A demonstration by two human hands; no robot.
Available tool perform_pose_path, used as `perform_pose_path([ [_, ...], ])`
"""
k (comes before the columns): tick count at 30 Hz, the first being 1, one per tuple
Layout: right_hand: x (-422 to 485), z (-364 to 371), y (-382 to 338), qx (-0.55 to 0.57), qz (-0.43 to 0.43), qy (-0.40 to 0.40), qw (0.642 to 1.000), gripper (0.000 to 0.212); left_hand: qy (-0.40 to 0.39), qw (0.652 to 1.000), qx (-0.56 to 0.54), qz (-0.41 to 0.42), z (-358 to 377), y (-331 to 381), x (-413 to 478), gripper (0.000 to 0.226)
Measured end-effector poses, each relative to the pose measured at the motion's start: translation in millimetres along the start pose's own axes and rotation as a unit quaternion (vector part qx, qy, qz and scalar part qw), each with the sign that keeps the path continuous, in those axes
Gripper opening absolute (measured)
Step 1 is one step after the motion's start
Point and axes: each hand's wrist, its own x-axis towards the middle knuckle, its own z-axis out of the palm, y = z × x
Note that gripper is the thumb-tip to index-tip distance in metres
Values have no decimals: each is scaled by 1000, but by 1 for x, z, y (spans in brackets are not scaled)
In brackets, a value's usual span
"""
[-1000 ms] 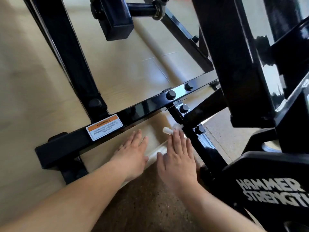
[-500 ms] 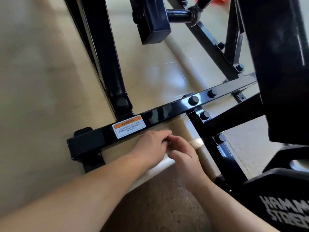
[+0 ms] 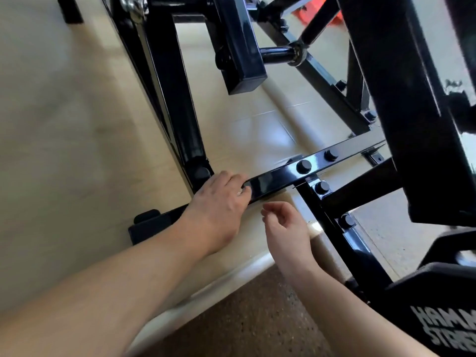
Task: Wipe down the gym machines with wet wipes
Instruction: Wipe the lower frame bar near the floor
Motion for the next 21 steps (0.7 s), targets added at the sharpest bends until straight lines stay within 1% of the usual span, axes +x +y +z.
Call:
perform_pose_path([
  [3,-6,4,-3,5,-7,7,1000,27,-4,999,35,42,-5,-13,-21,47],
  [5,-10,7,-7,2,-5,8,1000,26,6,996,65,68,-3,-14,-27,56],
  [7,-14,9,-12,-7,-4,5,1000,27,-47,996,67,48,2,-6,-25,69],
  [9,-23,10,-16,-43,-17,-6,999,33,-132,990,50,-10,1,6,-21,83],
  [10,-29,11,-19,-72,-27,-12,997,39,-138,989,51,-13,-1,8,-19,86],
  [12,-37,8,-27,-120,-40,-26,992,42,-127,989,68,18,-8,8,-19,83],
  [15,-46,-6,-46,-175,-44,-67,981,32,-115,991,60,23,-20,-11,-36,73],
  [16,-49,-11,-56,-193,-47,-88,976,27,-130,988,80,27,-16,-19,-47,72],
  [17,-52,-18,-68,-208,-51,-113,970,23,-143,984,100,33,-5,-32,-59,69],
  [18,-57,-26,-83,-217,-52,-138,965,20,-169,981,100,1,16,-48,-65,62],
  [19,-63,-34,-98,-209,-52,-156,964,18,-196,976,82,-46,71,-78,-67,55],
  [20,-70,-42,-115,-191,-54,-164,966,19,-193,978,52,-55,124,-104,-62,52],
  [21,-76,-50,-130,-169,-61,-162,970,20,-190,981,-18,-24,142,-114,-55,57],
])
